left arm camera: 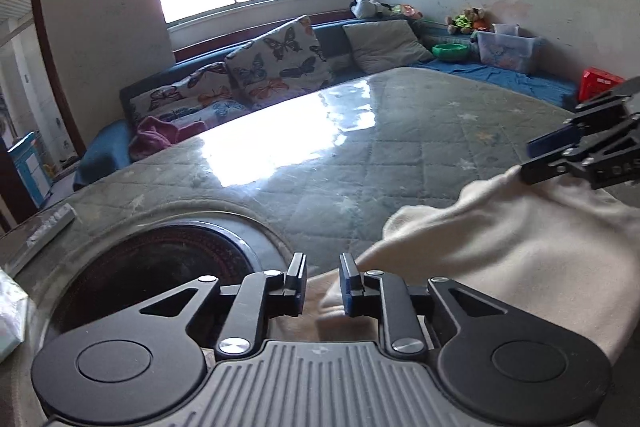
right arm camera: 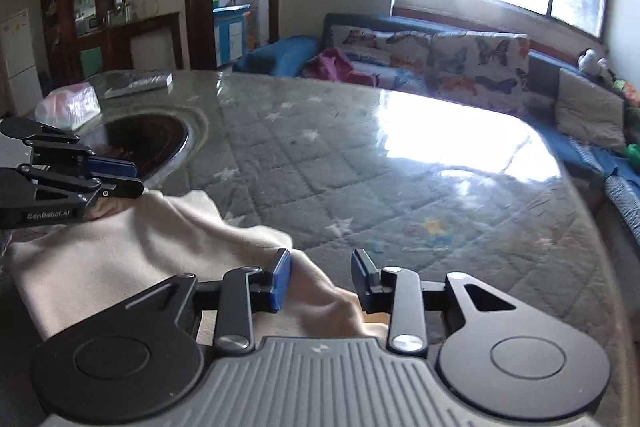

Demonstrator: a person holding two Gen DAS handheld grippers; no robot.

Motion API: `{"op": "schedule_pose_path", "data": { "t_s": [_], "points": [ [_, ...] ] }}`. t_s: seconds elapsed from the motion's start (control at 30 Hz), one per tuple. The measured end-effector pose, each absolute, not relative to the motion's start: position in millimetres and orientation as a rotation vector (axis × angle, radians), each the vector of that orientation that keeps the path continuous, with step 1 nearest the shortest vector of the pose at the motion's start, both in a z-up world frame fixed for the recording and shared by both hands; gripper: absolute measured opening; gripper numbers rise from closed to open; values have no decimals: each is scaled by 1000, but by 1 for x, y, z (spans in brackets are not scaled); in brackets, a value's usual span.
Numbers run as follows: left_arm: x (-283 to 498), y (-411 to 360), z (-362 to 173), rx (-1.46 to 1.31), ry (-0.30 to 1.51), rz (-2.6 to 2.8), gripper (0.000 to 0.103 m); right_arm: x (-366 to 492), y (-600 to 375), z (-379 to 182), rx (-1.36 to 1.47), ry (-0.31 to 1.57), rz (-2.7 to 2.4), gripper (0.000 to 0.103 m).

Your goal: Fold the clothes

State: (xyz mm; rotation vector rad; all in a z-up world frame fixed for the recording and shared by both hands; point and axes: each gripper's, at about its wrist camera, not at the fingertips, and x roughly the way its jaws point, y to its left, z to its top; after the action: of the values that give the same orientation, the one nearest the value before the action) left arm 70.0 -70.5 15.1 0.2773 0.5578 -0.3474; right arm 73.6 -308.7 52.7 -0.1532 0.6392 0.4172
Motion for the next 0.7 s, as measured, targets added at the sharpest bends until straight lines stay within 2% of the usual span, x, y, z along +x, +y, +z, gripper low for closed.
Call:
{"op": "schedule_pose_path", "data": {
  "t_s": [0.2, 0.43, 0.7],
  "points": [
    [65, -87, 35, 172, 577, -457, 19, 71, -296, 66, -104, 625, 489, 31],
    [85, -114, 17, 141, 657, -486, 18, 86, -276, 39, -107, 684, 482, 29],
    [86, -113, 13, 125, 652, -461, 21, 73, -288, 45, -77, 637, 463, 35]
  ]
}}
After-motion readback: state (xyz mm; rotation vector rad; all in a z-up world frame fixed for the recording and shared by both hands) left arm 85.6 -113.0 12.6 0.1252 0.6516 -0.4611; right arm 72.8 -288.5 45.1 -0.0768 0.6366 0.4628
